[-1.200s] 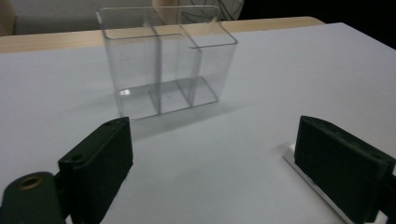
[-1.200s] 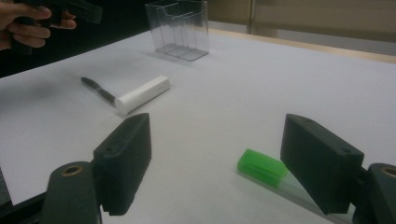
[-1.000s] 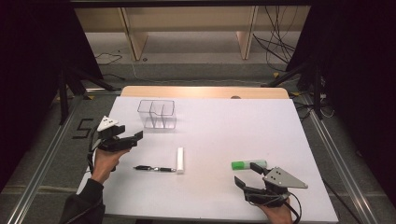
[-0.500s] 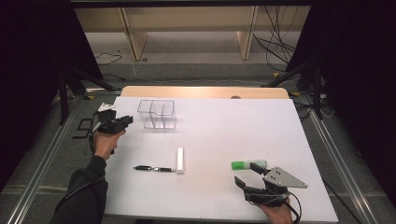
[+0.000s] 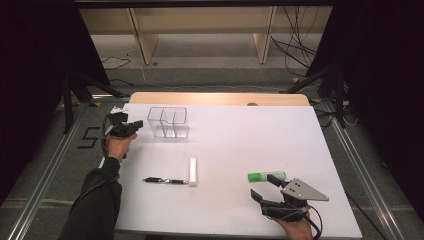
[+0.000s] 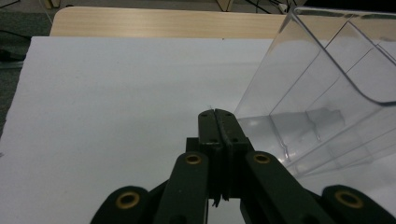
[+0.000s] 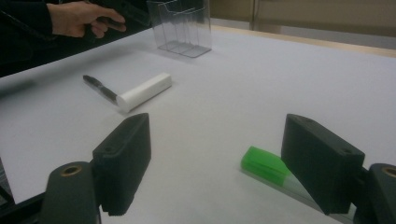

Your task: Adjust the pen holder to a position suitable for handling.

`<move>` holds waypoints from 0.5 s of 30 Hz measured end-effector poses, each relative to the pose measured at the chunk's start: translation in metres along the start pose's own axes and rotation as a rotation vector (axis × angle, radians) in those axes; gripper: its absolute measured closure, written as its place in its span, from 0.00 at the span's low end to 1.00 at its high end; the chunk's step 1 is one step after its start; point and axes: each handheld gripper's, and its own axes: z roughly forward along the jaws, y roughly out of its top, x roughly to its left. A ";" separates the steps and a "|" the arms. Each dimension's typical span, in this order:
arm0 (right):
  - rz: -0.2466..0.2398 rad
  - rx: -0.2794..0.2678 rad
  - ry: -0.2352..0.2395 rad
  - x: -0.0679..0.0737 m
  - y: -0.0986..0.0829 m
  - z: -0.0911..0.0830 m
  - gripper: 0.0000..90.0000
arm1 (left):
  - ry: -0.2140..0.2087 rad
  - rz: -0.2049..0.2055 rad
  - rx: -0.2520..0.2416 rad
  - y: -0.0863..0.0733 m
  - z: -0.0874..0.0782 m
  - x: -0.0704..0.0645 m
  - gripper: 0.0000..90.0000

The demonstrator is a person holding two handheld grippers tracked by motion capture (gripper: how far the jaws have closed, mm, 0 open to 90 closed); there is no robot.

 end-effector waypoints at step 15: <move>0.005 -0.009 0.015 0.000 0.000 0.000 0.22 | -0.065 0.050 0.043 0.004 0.021 -0.013 0.99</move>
